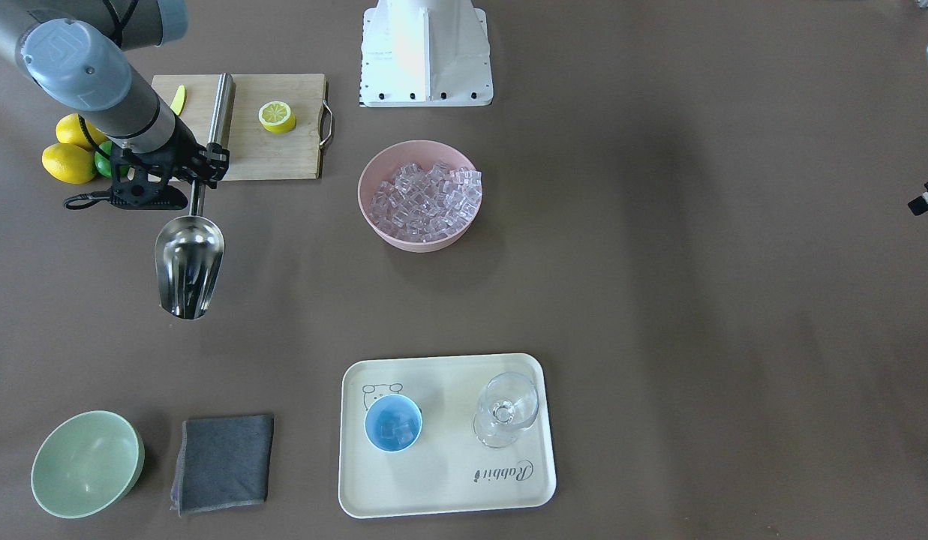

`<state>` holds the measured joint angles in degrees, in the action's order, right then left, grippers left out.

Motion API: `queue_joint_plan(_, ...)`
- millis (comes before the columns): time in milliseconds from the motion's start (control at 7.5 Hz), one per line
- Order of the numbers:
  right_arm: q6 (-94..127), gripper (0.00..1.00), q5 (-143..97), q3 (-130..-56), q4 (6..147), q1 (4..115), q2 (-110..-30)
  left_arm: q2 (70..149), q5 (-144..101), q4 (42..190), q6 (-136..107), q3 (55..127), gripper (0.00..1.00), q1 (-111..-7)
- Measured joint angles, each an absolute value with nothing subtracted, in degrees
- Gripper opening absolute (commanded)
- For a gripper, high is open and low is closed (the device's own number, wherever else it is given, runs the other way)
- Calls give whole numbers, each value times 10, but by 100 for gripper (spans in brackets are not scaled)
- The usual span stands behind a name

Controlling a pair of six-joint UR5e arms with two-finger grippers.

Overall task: Put ice in cup with scoop
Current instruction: 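Carry the empty scoop back beside the pink bowl with the right gripper, then lower the scoop onto the table and open the right gripper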

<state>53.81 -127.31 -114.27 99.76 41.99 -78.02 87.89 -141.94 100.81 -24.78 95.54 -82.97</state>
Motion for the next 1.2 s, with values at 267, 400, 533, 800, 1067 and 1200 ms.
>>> queue_joint_plan(267,552,0,-1269,-1126,970,401,-784,879,-1419,1008,-248,955,97,-830)
queue_joint_plan(400,552,0,-1269,-1113,952,396,-786,879,-1419,1008,-248,955,97,-830)
queue_joint_plan(533,552,0,-1268,-1103,938,393,-788,879,-1419,1008,-248,955,97,-830)
queue_joint_plan(800,551,0,-1262,-1095,928,387,-790,878,-1419,1008,-248,955,97,-830)
queue_joint_plan(1067,551,0,-1255,-1091,927,383,-790,878,-1419,1008,-248,955,97,-830)
queue_joint_plan(1200,552,0,-1253,-1089,926,381,-790,878,-1419,1008,-248,955,97,-830)
